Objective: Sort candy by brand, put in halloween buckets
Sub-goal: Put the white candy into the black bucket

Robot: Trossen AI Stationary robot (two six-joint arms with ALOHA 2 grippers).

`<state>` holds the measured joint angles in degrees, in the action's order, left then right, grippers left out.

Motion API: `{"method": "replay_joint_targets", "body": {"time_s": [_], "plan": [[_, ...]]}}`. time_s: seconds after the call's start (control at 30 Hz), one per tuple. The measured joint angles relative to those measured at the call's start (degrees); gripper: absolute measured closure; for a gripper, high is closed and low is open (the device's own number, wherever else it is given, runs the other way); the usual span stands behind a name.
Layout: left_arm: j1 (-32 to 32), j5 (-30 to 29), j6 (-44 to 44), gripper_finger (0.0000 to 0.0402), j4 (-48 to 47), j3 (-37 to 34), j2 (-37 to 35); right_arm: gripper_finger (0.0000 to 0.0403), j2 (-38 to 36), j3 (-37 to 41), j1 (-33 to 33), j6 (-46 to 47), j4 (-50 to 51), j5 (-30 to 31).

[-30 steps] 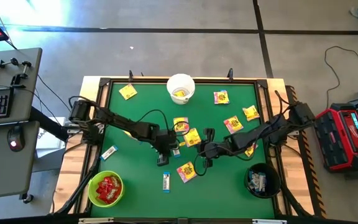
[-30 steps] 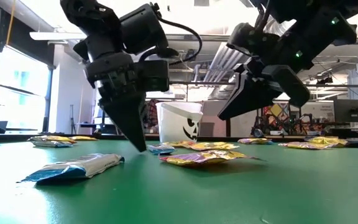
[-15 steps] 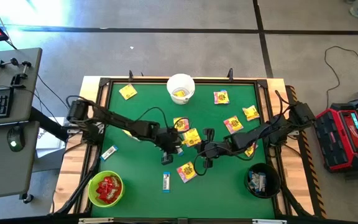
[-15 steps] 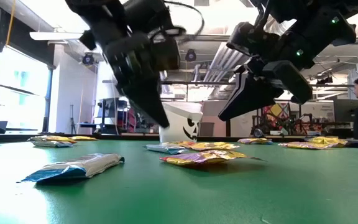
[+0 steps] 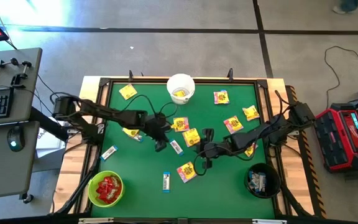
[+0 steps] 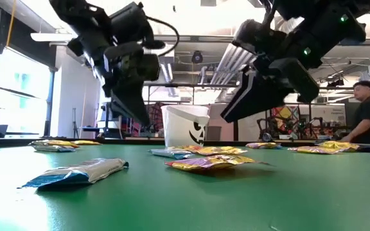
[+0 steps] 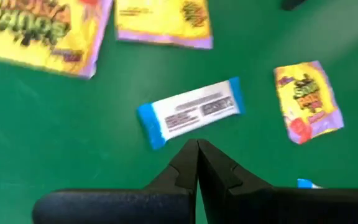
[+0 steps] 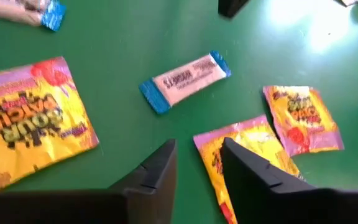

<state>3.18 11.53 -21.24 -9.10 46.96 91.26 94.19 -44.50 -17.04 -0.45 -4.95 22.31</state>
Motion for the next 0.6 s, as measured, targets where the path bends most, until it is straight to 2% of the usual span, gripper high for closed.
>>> {"method": "replay_joint_targets", "body": {"time_s": [0.13,0.4,0.6], "plan": [[0.5,0.3,-1.99,0.0401,0.28,-2.34,1.03,0.0271,0.0,-1.52,-0.66,-2.13,0.22,0.12],[1.96,0.02,-4.26,0.0398,1.79,-3.34,1.07,0.0268,0.83,-4.96,-0.65,-4.09,3.5,1.46],[3.79,-3.25,-5.68,0.0388,1.51,-3.34,1.07,0.0268,8.96,-14.44,-0.69,-5.97,13.11,2.95]]}}
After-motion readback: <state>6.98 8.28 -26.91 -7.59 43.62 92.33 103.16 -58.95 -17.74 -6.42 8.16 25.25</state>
